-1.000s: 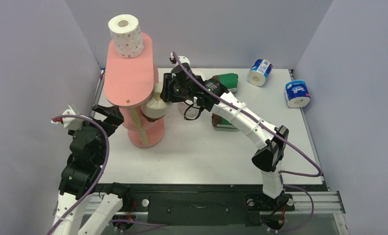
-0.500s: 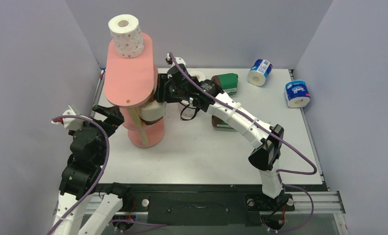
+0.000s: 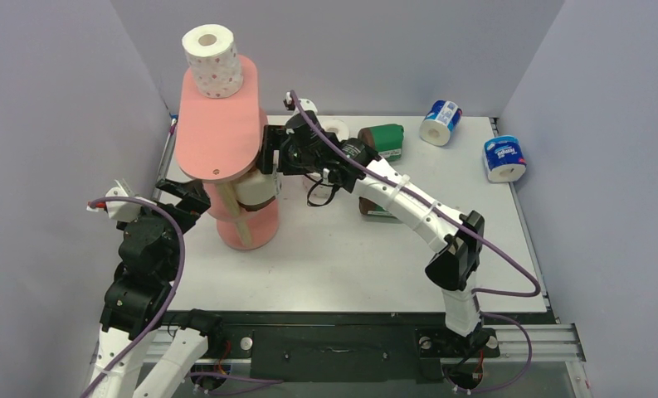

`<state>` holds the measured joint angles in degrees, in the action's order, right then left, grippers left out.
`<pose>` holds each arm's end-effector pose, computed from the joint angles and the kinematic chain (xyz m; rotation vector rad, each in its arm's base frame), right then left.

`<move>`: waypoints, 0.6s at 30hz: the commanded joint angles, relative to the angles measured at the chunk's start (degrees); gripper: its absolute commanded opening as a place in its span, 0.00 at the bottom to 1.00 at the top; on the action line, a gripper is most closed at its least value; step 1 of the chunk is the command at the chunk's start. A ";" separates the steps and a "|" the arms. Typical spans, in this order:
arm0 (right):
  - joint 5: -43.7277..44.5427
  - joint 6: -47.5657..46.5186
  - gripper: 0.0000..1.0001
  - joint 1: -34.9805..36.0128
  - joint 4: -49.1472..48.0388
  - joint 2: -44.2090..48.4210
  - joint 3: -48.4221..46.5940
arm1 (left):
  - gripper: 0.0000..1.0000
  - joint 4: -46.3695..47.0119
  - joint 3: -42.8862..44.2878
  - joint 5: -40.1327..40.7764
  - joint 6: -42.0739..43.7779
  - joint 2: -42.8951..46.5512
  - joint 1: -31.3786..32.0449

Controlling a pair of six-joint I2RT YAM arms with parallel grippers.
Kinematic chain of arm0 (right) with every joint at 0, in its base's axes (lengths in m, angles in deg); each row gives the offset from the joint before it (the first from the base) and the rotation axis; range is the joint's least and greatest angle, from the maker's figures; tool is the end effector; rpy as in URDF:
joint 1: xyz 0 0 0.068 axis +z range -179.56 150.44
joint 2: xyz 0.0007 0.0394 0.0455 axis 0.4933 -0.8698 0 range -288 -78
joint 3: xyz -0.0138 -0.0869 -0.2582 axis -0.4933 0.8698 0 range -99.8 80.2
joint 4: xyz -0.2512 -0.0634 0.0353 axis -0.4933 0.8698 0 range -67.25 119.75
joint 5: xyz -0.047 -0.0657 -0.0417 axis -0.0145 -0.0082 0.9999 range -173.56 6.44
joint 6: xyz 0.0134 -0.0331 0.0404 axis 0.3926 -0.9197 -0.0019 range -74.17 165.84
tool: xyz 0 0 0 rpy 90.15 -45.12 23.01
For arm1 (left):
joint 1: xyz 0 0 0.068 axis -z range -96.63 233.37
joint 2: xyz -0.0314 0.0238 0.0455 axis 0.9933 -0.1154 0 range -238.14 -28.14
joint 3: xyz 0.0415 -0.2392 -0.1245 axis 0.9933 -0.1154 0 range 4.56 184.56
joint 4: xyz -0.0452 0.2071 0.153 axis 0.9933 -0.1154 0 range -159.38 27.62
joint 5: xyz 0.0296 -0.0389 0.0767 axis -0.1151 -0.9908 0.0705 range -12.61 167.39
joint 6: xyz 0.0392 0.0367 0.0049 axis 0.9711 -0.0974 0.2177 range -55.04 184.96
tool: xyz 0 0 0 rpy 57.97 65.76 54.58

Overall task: Place and organize the paper towels onto the shelf
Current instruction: Place the paper towel on the shelf.

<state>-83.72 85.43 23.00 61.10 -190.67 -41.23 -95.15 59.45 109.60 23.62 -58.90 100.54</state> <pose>0.2736 0.3574 0.3996 -0.2547 2.2260 0.9419 0.0965 -0.0099 0.3878 -0.7486 1.5331 -0.2783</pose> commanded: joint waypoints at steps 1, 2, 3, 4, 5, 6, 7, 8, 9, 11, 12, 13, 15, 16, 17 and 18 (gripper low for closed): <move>1.42 -0.15 0.70 0.42 -4.15 5.89 1.97 | 0.96 3.08 0.64 -1.11 -0.11 0.01 0.23; 1.58 -0.27 0.71 0.39 -4.53 6.28 2.70 | 0.96 3.07 0.72 -1.15 -0.07 0.01 0.23; 1.84 -0.39 0.71 0.37 -4.74 7.05 3.09 | 0.96 3.05 0.82 -1.17 -0.06 0.03 0.23; 1.88 -0.48 0.72 0.36 -5.01 7.43 3.82 | 0.96 3.01 0.87 -1.18 -0.08 0.01 0.23; 1.98 -0.55 0.72 0.31 -5.15 8.31 4.13 | 0.96 2.99 0.89 -1.18 0.01 0.00 0.23; 1.99 -0.56 0.73 0.19 -5.51 8.72 4.96 | 0.96 2.98 0.91 -1.22 -0.02 -0.04 0.23; 1.96 -0.57 0.73 0.19 -5.76 9.62 5.45 | 0.96 2.94 0.96 -1.24 0.02 -0.10 0.23; 1.94 -0.57 0.73 0.07 -6.25 10.16 6.61 | 0.96 2.91 1.04 -1.25 0.03 -0.05 0.23; 1.84 -0.61 0.73 -0.05 -6.52 11.23 7.20 | 0.96 2.83 1.06 -1.26 0.03 -0.05 0.23; 1.46 -0.69 0.73 -0.24 -8.03 12.86 9.82 | 0.96 2.82 1.20 -1.16 0.08 -0.10 0.23; 1.26 -0.93 0.73 -0.34 -8.34 13.37 10.43 | 0.96 2.77 1.23 -1.17 0.06 -0.18 0.23; 1.28 -1.06 0.73 -0.35 -9.07 14.58 11.83 | 0.96 2.68 1.29 -1.13 0.04 -0.24 0.23; 1.35 -1.84 0.73 -0.41 -10.42 16.83 14.76 | 0.96 2.45 1.62 -1.11 0.08 -0.22 0.23; 1.56 -2.78 0.73 -0.47 -11.11 17.77 16.02 | 0.96 2.32 1.66 -1.01 0.10 -0.24 0.23; 1.70 -3.34 0.73 -0.38 -12.77 19.72 18.98 | 0.96 1.96 1.81 -0.79 0.18 -0.19 0.23; 2.00 -4.78 0.72 -0.36 -13.87 21.99 20.59 | 0.96 1.69 1.80 -0.51 0.20 -0.02 0.23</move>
<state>-82.89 84.23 22.93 53.28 -175.61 -25.40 -95.15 59.45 108.83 23.64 -58.95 100.54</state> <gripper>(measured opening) 0.730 0.965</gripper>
